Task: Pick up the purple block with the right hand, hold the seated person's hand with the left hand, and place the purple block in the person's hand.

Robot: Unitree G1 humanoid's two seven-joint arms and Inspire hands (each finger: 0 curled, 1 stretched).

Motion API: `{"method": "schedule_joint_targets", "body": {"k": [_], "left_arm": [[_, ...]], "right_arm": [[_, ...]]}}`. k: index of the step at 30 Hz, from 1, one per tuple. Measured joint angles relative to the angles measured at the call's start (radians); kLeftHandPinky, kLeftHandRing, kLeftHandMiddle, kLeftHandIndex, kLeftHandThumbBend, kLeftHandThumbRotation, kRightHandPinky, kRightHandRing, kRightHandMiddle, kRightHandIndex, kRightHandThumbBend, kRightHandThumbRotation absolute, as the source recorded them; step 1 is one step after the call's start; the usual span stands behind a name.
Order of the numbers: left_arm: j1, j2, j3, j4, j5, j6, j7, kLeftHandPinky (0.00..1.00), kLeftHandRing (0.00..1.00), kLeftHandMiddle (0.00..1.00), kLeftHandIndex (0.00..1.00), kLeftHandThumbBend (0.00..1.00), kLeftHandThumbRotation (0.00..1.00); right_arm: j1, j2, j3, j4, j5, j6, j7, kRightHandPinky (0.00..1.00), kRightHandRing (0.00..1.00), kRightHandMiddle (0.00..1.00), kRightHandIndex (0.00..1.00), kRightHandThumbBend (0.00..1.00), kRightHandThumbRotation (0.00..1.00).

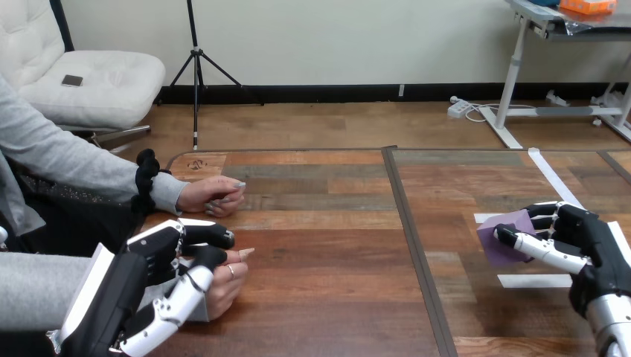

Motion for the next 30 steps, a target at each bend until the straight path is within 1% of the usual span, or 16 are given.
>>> {"method": "schedule_joint_targets", "body": {"k": [6, 7, 10, 15, 16, 19, 24, 25, 28, 30], "left_arm": [[0.000, 0.012, 0.024, -0.007, 0.039, 0.012, 0.016, 0.55, 0.75, 0.78, 0.72, 0.73, 0.53], [0.000, 0.013, 0.028, -0.008, 0.044, 0.013, 0.020, 0.55, 0.76, 0.79, 0.74, 0.76, 0.52], [0.000, 0.016, 0.041, -0.018, 0.070, 0.019, 0.033, 0.56, 0.77, 0.80, 0.75, 0.79, 0.50], [0.005, 0.021, 0.063, -0.051, 0.117, 0.044, 0.053, 0.57, 0.80, 0.82, 0.77, 0.80, 0.45], [0.006, 0.022, 0.066, -0.057, 0.122, 0.049, 0.055, 0.58, 0.81, 0.84, 0.78, 0.81, 0.42], [0.012, 0.027, 0.076, -0.085, 0.146, 0.070, 0.061, 0.59, 0.82, 0.85, 0.79, 0.82, 0.39], [0.021, 0.033, 0.088, -0.128, 0.165, 0.097, 0.065, 0.60, 0.84, 0.86, 0.80, 0.86, 0.32], [0.022, 0.033, 0.091, -0.134, 0.167, 0.100, 0.065, 0.60, 0.85, 0.87, 0.81, 0.88, 0.30], [0.022, 0.035, 0.096, -0.149, 0.173, 0.106, 0.067, 0.60, 0.85, 0.88, 0.82, 0.90, 0.28], [0.022, 0.036, 0.099, -0.159, 0.193, 0.107, 0.073, 0.60, 0.85, 0.88, 0.82, 0.91, 0.28]], "right_arm": [[0.001, 0.009, -0.007, 0.000, 0.004, 0.000, 0.019, 0.32, 0.35, 0.40, 0.42, 0.90, 0.00], [0.001, 0.010, -0.008, 0.000, 0.004, 0.000, 0.020, 0.32, 0.35, 0.40, 0.42, 0.90, 0.00], [0.001, 0.011, -0.012, 0.000, 0.004, 0.000, 0.022, 0.32, 0.35, 0.40, 0.41, 0.90, 0.00], [0.001, 0.012, -0.015, 0.000, 0.003, 0.000, 0.019, 0.32, 0.35, 0.40, 0.41, 0.90, 0.00], [0.001, 0.012, -0.015, 0.000, 0.002, 0.000, 0.017, 0.32, 0.35, 0.39, 0.41, 0.90, 0.00], [0.001, 0.012, -0.015, 0.000, -0.001, 0.000, 0.011, 0.31, 0.34, 0.39, 0.41, 0.90, 0.00], [0.001, 0.011, -0.016, 0.000, -0.002, 0.001, 0.012, 0.31, 0.35, 0.39, 0.41, 0.90, 0.00], [0.001, 0.011, -0.017, 0.000, -0.002, 0.001, 0.013, 0.31, 0.35, 0.40, 0.41, 0.90, 0.00], [0.001, 0.011, -0.019, 0.000, -0.002, 0.006, 0.014, 0.31, 0.36, 0.40, 0.41, 0.90, 0.00], [0.001, 0.010, -0.019, 0.000, -0.003, 0.007, 0.014, 0.32, 0.36, 0.40, 0.41, 0.90, 0.00]]}}
